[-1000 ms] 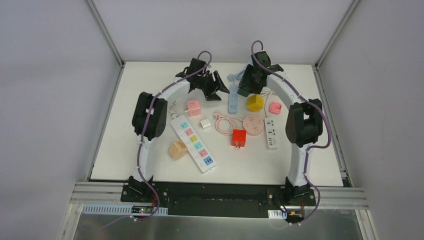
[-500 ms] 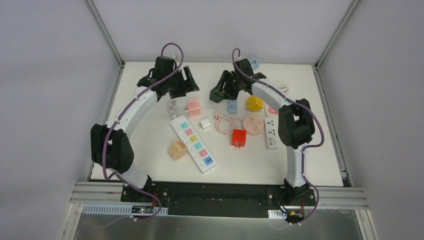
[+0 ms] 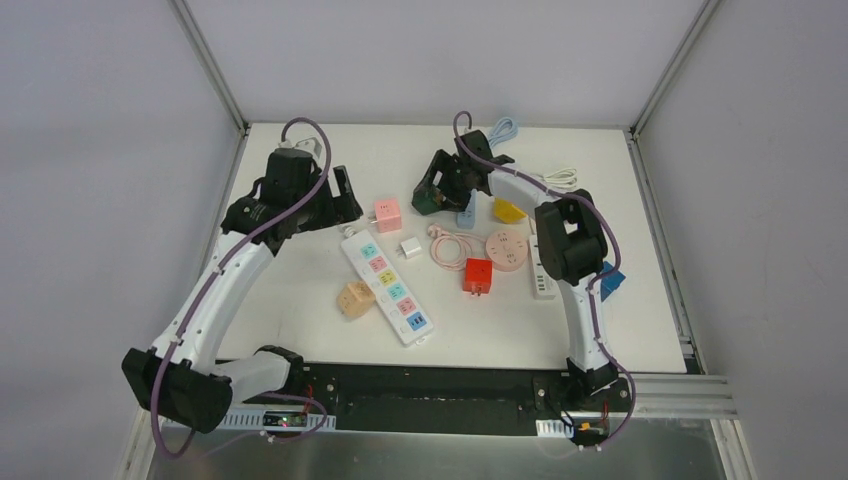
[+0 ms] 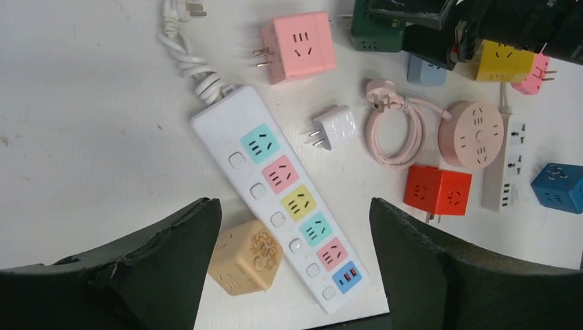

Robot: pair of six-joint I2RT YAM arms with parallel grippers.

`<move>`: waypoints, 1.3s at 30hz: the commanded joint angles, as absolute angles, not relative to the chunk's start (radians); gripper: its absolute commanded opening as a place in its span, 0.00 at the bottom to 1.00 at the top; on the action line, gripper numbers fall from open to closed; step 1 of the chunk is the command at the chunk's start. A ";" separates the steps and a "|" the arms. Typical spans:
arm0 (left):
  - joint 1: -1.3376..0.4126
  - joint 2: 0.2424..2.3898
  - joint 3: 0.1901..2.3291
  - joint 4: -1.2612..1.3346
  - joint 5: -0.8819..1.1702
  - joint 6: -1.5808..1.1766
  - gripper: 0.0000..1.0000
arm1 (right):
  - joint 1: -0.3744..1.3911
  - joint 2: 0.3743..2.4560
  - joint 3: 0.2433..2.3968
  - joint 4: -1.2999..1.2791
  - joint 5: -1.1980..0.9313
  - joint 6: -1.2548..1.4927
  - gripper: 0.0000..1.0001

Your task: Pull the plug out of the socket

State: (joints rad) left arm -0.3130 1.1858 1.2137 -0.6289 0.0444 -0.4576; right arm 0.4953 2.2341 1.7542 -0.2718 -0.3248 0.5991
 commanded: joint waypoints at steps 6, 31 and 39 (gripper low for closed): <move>-0.313 0.928 1.105 -0.769 -0.079 -0.438 0.84 | 0.517 2.149 1.862 -0.374 -0.200 0.551 1.00; -0.314 0.745 1.345 -1.059 -0.185 -0.400 0.99 | 0.588 0.918 1.232 -0.754 0.739 0.476 0.99; -0.314 0.720 1.452 -1.102 -0.176 -0.393 0.99 | 0.590 0.599 1.417 -1.019 0.914 0.423 1.00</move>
